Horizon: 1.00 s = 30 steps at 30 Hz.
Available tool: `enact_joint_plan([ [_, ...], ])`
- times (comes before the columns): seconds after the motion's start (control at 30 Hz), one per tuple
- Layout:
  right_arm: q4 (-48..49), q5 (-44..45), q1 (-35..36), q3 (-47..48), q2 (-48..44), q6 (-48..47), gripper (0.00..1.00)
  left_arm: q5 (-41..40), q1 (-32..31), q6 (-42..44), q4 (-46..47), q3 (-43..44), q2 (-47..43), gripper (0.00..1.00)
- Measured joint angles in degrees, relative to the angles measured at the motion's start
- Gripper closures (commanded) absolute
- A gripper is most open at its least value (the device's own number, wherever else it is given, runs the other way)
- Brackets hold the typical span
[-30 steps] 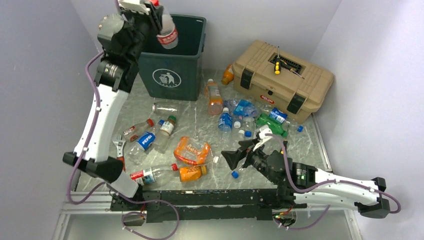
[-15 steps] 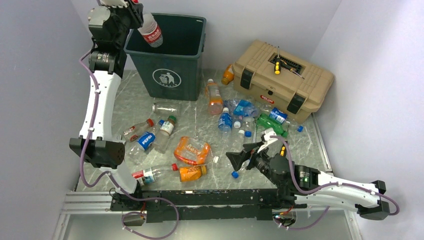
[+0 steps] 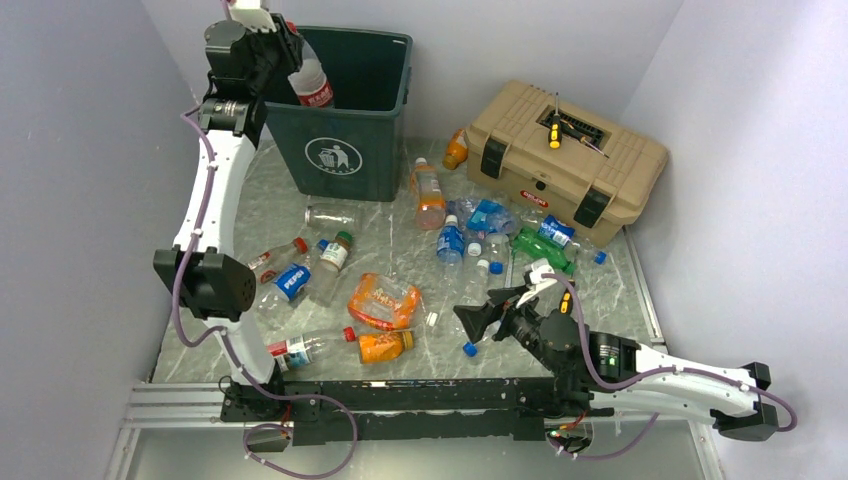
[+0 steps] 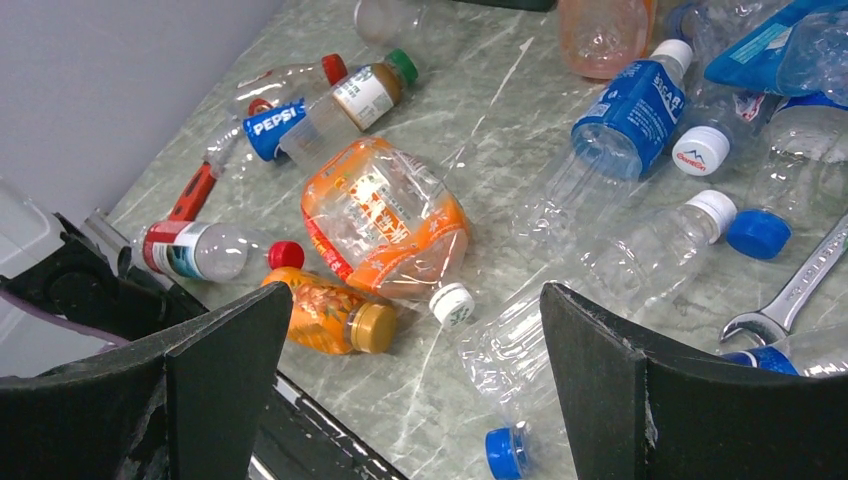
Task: Put the plastic bottles in the bin
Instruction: Place the plastic bottle in the trash bin.
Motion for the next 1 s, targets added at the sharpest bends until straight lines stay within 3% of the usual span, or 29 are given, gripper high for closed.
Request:
enact_joint_plan([
  [0.03,-0.04,0.0,0.0,0.0,-0.11,0.02,0.0,-0.07,0.0,0.2,-0.96,0.09,0.42,0.35],
  [0.07,-0.22,0.04,0.0,0.04,-0.17,0.04,0.0,-0.15,0.0,0.48,-1.66,0.09,0.61,0.22],
  [0.17,-1.49,0.59,0.0,0.68,0.11,0.09,0.0,-0.42,0.02,1.29,-2.58,-0.28,0.42,0.02],
  [0.4,-2.95,2.38,0.0,3.17,0.94,-1.2,0.0,0.37,0.04,0.24,-0.46,-5.6,-7.15,0.01],
  [0.67,-4.42,5.99,0.0,8.28,8.44,-2.36,0.01,6.1,-2.4,-3.61,1.18,-19.26,-30.25,0.04],
  [0.8,-5.7,7.72,-1.33,11.15,16.0,-0.94,0.02,7.93,-5.35,-5.18,-3.56,-28.41,-40.54,0.06],
  [1.0,-5.86,-5.2,-21.66,11.04,24.61,4.11,0.04,8.31,-9.51,-7.54,-11.23,-47.87,-45.57,0.06],
])
